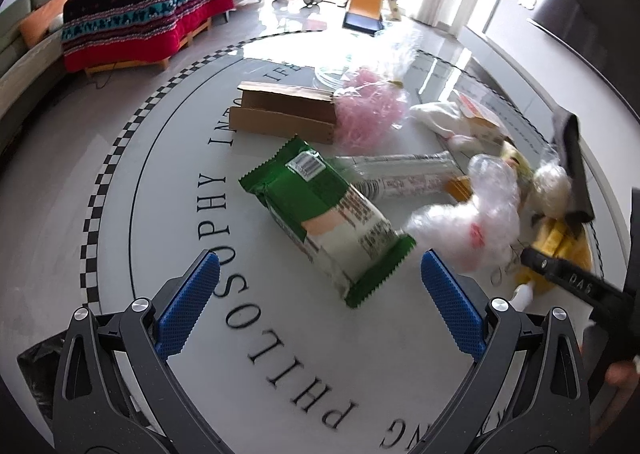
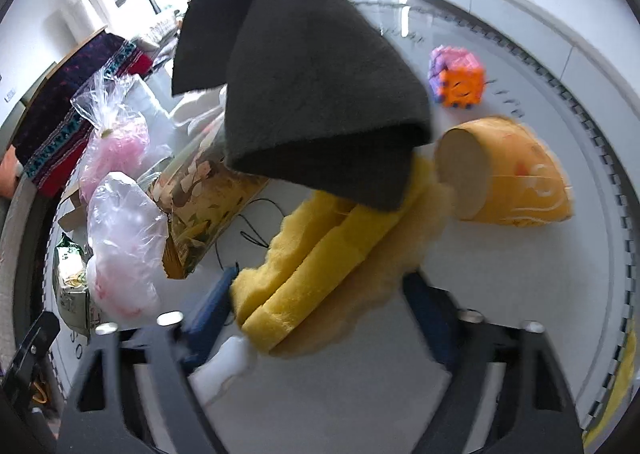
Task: Collect trash
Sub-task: 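Grasp the green snack packet with the left tool while the right tool grasps the yellow sponge, then carry packet and sponge to the black bin and open both tools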
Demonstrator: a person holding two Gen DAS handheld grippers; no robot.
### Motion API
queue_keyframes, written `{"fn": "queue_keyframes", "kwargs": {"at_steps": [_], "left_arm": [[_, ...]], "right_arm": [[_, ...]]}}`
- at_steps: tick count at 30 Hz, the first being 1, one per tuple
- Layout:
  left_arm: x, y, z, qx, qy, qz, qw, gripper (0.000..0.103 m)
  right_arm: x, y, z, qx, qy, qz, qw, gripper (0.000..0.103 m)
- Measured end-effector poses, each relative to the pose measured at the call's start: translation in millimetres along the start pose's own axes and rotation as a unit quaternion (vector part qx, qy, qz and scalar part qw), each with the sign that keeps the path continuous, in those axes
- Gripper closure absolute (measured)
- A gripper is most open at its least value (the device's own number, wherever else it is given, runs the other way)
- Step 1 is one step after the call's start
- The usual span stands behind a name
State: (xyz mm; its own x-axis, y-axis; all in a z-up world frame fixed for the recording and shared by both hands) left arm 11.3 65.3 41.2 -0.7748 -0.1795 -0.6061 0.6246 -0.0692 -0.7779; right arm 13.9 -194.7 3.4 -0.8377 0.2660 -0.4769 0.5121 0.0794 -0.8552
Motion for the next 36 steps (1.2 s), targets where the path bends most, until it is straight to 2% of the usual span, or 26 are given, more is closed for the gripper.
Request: {"fn": "queue_keyframes", "kwargs": {"at_steps": [2, 4, 10, 11, 12, 15, 18, 21, 25, 32, 36], "left_arm": [[-7, 9, 0, -0.007, -0.015, -0.009, 0.9998, 0.005], [-12, 16, -2, -0.014, -0.032, -0.014, 0.9993, 0.005], [-24, 41, -4, -0.039, -0.063, -0.04, 0.9964, 0.006], [-25, 45, -3, -0.045, -0.062, -0.042, 0.9962, 0.008], [-24, 47, -1, -0.054, -0.056, -0.044, 0.996, 0.016], [-23, 51, 5, -0.027, -0.054, -0.045, 0.9972, 0.034], [-19, 46, 9, -0.036, -0.034, -0.035, 0.9982, 0.036], [-7, 32, 3, -0.005, -0.033, -0.031, 0.999, 0.038], [17, -9, 0, 0.003, -0.003, -0.006, 1.0, 0.038], [56, -68, -21, 0.007, 0.015, 0.025, 0.9995, 0.039], [78, -96, -45, -0.004, 0.001, 0.037, 0.9993, 0.039]], "right_arm": [[0, -2, -7, 0.003, -0.02, 0.005, 1.0, 0.04], [4, -7, -11, -0.005, -0.037, 0.007, 0.999, 0.042], [25, -27, -12, -0.033, -0.069, 0.01, 0.997, 0.043], [26, -28, -12, -0.034, -0.073, 0.012, 0.997, 0.042], [26, -32, -13, -0.036, -0.078, 0.015, 0.996, 0.042], [26, -42, -15, -0.044, -0.084, 0.02, 0.995, 0.042], [35, -52, -16, -0.054, -0.086, 0.022, 0.995, 0.042], [49, -69, -5, -0.066, -0.086, 0.03, 0.994, 0.042], [63, -97, 1, -0.085, -0.097, 0.048, 0.99, 0.042], [91, -130, -34, -0.115, -0.138, 0.072, 0.981, 0.042], [110, -142, -70, -0.133, -0.177, 0.077, 0.972, 0.042]]}}
Point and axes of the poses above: each gripper's, at about its wrist camera, not at the fingertips, and y roughly the way its jaws point, z to its right, x to its underside, the point moved 1 cm from there along y, roughly the way its jaws point, and after that the axes turned 2 degrees about z, right-handed, at the moved point
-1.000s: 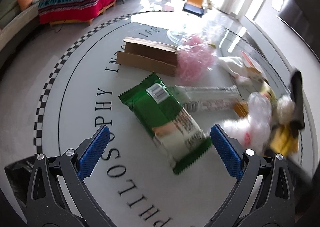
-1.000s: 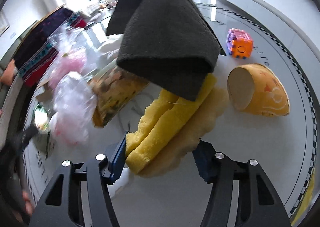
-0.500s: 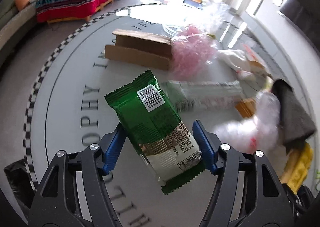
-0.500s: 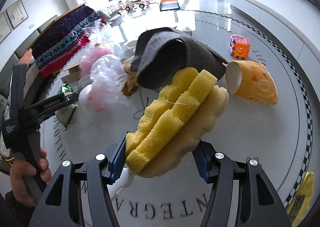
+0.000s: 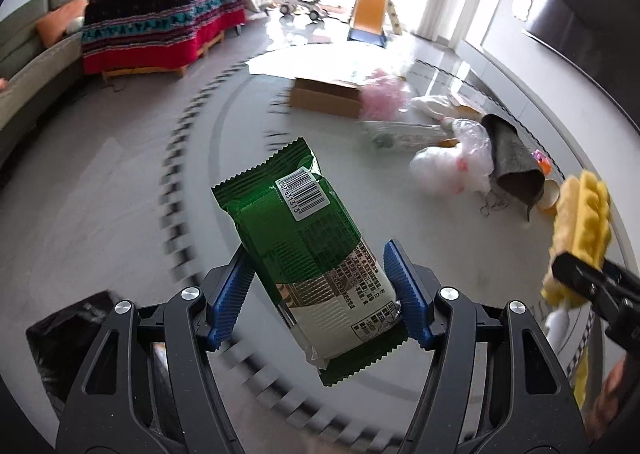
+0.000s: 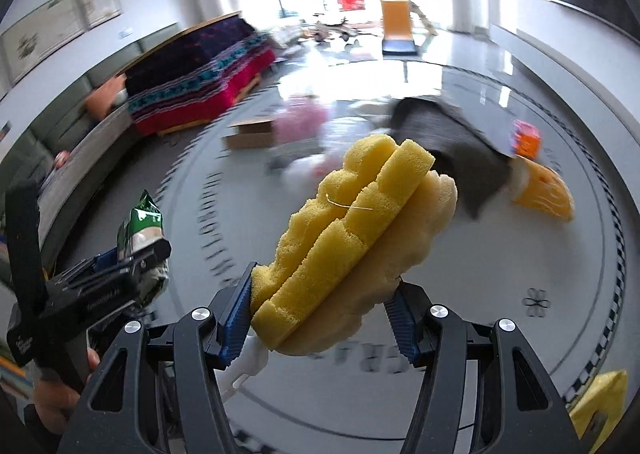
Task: Collect trash
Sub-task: 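Carry packet and sponge to the black bin and open both tools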
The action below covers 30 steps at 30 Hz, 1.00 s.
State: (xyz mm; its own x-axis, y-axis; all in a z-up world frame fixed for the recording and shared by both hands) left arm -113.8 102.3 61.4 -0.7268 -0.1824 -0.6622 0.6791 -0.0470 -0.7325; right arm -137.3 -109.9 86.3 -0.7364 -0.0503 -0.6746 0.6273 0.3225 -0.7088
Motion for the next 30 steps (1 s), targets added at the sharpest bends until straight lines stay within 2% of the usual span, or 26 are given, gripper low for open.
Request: {"fn": "queue_keyframes", "kwargs": {"at_steps": [5, 9, 11, 15, 20, 21, 23, 24, 25, 28, 30], "left_arm": [[30, -42, -51, -0.042, -0.04, 0.015, 0.9982, 0.039], [64, -72, -106, -0.099, -0.081, 0.019, 0.9916, 0.039], [86, -87, -137, -0.132, -0.11, 0.017, 0.985, 0.039], [128, -105, -187, -0.176, -0.169, 0.0, 0.9698, 0.039], [183, -125, -245, -0.225, -0.246, -0.019, 0.9427, 0.039], [191, -129, -253, -0.233, -0.256, -0.02, 0.9381, 0.037], [204, -137, -266, -0.249, -0.271, -0.021, 0.9296, 0.009], [208, -140, -270, -0.259, -0.278, -0.023, 0.9249, 0.006], [212, -144, -274, -0.265, -0.286, -0.027, 0.9205, 0.006], [215, -152, -280, -0.272, -0.297, -0.022, 0.9148, 0.006], [211, -155, -275, -0.276, -0.295, -0.018, 0.9147, 0.006]], "right_arm": [[8, 4, -64, -0.054, -0.054, -0.009, 0.997, 0.042], [20, 11, -127, -0.122, -0.108, -0.034, 0.986, 0.042], [30, 14, -162, -0.159, -0.14, -0.049, 0.976, 0.042], [52, 21, -226, -0.217, -0.196, -0.086, 0.952, 0.042], [80, 33, -295, -0.266, -0.25, -0.133, 0.921, 0.041], [84, 34, -307, -0.278, -0.255, -0.143, 0.915, 0.04], [96, 38, -337, -0.313, -0.271, -0.176, 0.893, 0.027], [101, 42, -352, -0.315, -0.276, -0.191, 0.888, 0.024], [103, 47, -363, -0.312, -0.277, -0.195, 0.888, 0.023], [104, 52, -372, -0.308, -0.277, -0.197, 0.889, 0.023], [103, 52, -369, -0.311, -0.269, -0.197, 0.89, 0.023]]}}
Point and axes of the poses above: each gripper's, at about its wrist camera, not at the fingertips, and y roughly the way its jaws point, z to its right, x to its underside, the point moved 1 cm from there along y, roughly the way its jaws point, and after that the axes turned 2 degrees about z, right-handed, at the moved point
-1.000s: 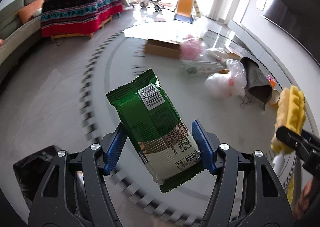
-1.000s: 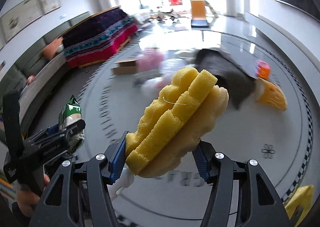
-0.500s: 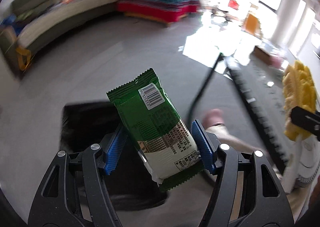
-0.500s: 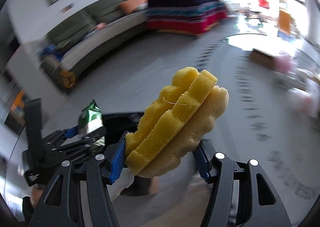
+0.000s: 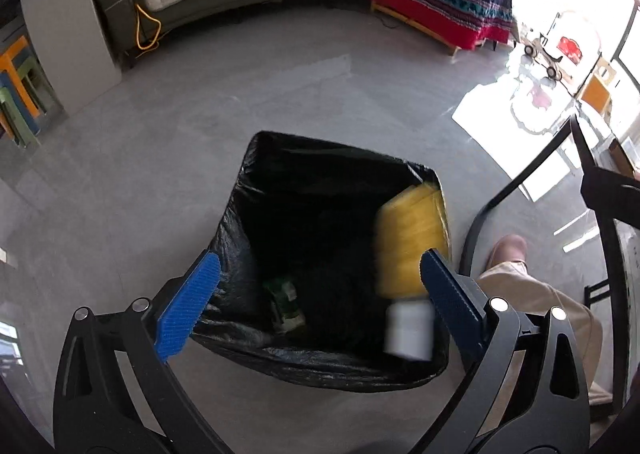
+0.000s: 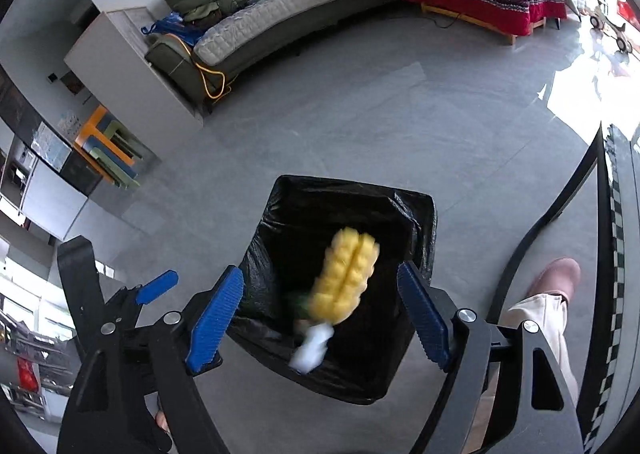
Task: Collect trash
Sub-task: 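Carry packet and sponge to the black bin and open both tools, then grasp the plastic bag with the left tool while the right tool grasps the grey cloth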
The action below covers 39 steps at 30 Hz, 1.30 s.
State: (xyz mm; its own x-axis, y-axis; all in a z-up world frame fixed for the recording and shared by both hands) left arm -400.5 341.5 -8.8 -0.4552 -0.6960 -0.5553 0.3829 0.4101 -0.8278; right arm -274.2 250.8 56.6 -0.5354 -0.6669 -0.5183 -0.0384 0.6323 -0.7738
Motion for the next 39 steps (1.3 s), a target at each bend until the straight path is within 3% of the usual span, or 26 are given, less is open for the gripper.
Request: {"fn": "queue_keyframes", "kwargs": {"at_steps": [12, 21, 27, 31, 39], "left_arm": [[-21, -13, 58, 0.029, 0.071, 0.035, 0.9964, 0.006], [-24, -33, 164, 0.109, 0.154, 0.055, 0.9805, 0.006], [-20, -36, 254, 0.159, 0.228, 0.041, 0.9596, 0.006], [-17, -40, 318, 0.199, 0.273, 0.034, 0.9404, 0.006], [-6, -42, 438, 0.263, 0.34, 0.019, 0.9028, 0.006]], "right_arm": [[9, -48, 30, 0.031, 0.015, 0.056, 0.998, 0.023], [33, -119, 106, 0.098, 0.07, 0.118, 0.986, 0.023], [57, -174, 177, 0.158, 0.127, 0.149, 0.968, 0.023], [71, -208, 226, 0.204, 0.165, 0.163, 0.951, 0.023], [105, -276, 331, 0.307, 0.245, 0.183, 0.901, 0.023]]}}
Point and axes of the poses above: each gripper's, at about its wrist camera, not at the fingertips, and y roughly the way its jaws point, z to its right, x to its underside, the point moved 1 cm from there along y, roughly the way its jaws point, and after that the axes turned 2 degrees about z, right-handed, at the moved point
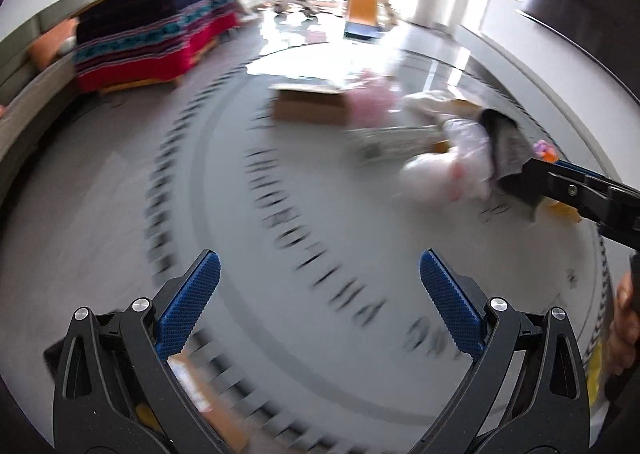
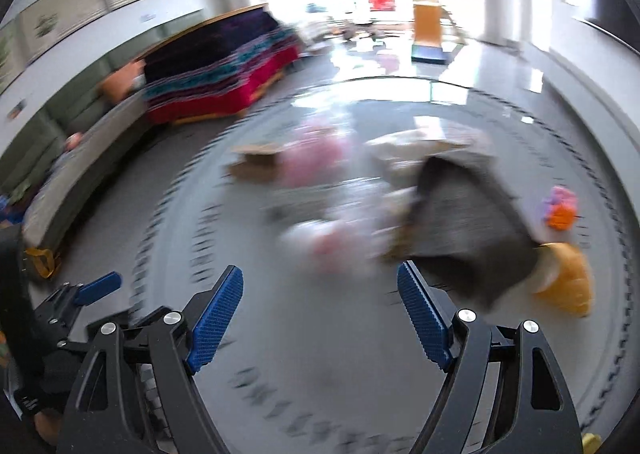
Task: Collect trash
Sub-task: 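Grasp the plastic bag with the left tool while the right tool grasps the grey cloth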
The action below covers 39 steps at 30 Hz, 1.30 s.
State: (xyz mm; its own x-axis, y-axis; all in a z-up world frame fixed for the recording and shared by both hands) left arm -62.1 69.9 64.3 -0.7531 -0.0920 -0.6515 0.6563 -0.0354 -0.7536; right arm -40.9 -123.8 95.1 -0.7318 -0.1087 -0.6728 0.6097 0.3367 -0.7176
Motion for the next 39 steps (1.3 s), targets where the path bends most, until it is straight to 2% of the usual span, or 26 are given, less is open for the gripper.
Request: {"fn": "queue_keyframes", "kwargs": {"at_steps": [5, 10, 12, 13, 14, 15, 16, 21, 23, 24, 27, 34, 39], "left_arm": [[-29, 35, 43, 0.018, 0.027, -0.007, 0.9994, 0.006], [-47, 68, 66, 0.038, 0.03, -0.027, 0.9985, 0.006], [-52, 79, 77, 0.042, 0.036, -0.035, 0.9978, 0.006], [-55, 86, 83, 0.043, 0.039, -0.038, 0.9976, 0.006], [-56, 91, 88, 0.043, 0.043, -0.041, 0.9973, 0.006], [-56, 96, 93, 0.043, 0.047, -0.044, 0.997, 0.006], [-58, 100, 95, 0.044, 0.048, -0.046, 0.9968, 0.006], [-55, 118, 102, 0.05, 0.047, -0.059, 0.9959, 0.006], [-53, 121, 100, 0.057, 0.042, -0.06, 0.9957, 0.019], [-52, 121, 99, 0.063, 0.04, -0.065, 0.9951, 0.044], [-48, 116, 97, 0.077, 0.038, -0.064, 0.9942, 0.055], [-27, 59, 85, 0.08, 0.054, -0.032, 0.9948, 0.056], [-13, 19, 66, 0.079, 0.049, -0.007, 0.9956, 0.056]], "right_arm": [[-11, 21, 56, 0.059, 0.032, -0.004, 0.998, 0.023], [-11, 53, 94, 0.079, 0.042, -0.034, 0.995, 0.025], [-8, 63, 101, 0.08, 0.041, -0.052, 0.995, 0.045], [-7, 67, 104, 0.082, 0.041, -0.058, 0.994, 0.062], [-7, 66, 107, 0.084, 0.043, -0.052, 0.994, 0.067], [-7, 62, 109, 0.078, 0.046, -0.042, 0.995, 0.083], [-8, 58, 109, 0.076, 0.048, -0.036, 0.995, 0.094], [-17, 33, 115, 0.053, 0.065, 0.0, 0.997, 0.096], [-17, 27, 114, 0.045, 0.065, 0.004, 0.997, 0.096], [-17, 24, 113, 0.043, 0.065, 0.006, 0.997, 0.096], [-16, 18, 110, 0.04, 0.064, 0.009, 0.997, 0.096], [-16, -8, 88, 0.033, 0.053, 0.027, 0.998, 0.096], [-13, -31, 51, 0.015, 0.034, 0.038, 0.999, 0.096]]}}
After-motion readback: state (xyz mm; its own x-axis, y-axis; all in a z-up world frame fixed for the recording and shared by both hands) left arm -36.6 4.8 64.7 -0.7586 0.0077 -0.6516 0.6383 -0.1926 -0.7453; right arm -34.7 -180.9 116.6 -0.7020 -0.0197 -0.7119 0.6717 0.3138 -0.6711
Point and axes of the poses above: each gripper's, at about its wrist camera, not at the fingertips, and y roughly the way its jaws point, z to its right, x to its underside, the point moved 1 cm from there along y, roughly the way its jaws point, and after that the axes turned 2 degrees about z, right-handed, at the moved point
